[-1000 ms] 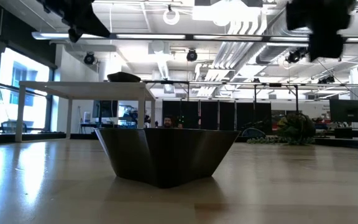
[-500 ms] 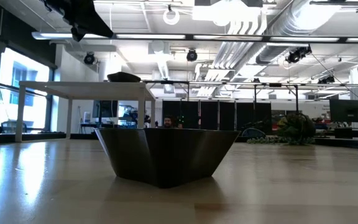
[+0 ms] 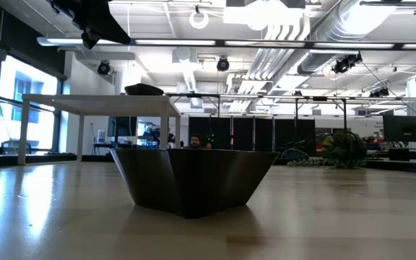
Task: Pick & Place Mini shaped plates
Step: Stack the black leaf shaped plate on top of the other black leaf shaped plate on the shelf
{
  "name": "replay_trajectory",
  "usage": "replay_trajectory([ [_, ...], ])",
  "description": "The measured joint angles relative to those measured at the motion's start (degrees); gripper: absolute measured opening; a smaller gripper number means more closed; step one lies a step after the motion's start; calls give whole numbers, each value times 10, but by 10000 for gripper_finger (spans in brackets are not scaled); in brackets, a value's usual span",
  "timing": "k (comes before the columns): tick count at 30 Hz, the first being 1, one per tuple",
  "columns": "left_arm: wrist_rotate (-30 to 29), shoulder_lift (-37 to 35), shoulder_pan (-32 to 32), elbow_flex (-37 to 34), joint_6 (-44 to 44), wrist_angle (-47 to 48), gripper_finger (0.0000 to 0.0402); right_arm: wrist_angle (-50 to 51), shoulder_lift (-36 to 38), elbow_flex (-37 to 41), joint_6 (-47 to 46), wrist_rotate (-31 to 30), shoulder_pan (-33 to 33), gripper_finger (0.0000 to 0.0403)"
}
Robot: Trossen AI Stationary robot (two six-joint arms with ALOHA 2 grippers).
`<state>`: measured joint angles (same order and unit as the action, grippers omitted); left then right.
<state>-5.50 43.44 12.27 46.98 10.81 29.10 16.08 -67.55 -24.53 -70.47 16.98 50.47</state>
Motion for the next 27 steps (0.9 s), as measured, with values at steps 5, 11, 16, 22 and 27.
replay_trajectory([
  [5, 0, 0, 0, 0, 0, 0, 0, -62, -42, 0, 10, 1, 0, 114],
  [11, 1, 0, 0, 0, 0, 2, 0, -101, -75, 0, 0, 3, 0, 53],
  [16, 4, 0, 0, 0, 1, 2, 0, -121, -77, 0, -24, -3, -1, 5],
  [22, 4, -1, 1, 0, 1, 2, 0, -155, -51, 0, -73, -6, -3, 7],
  [27, 4, -1, 1, 0, 1, 2, 0, -160, 2, -10, -108, -42, -19, 5],
])
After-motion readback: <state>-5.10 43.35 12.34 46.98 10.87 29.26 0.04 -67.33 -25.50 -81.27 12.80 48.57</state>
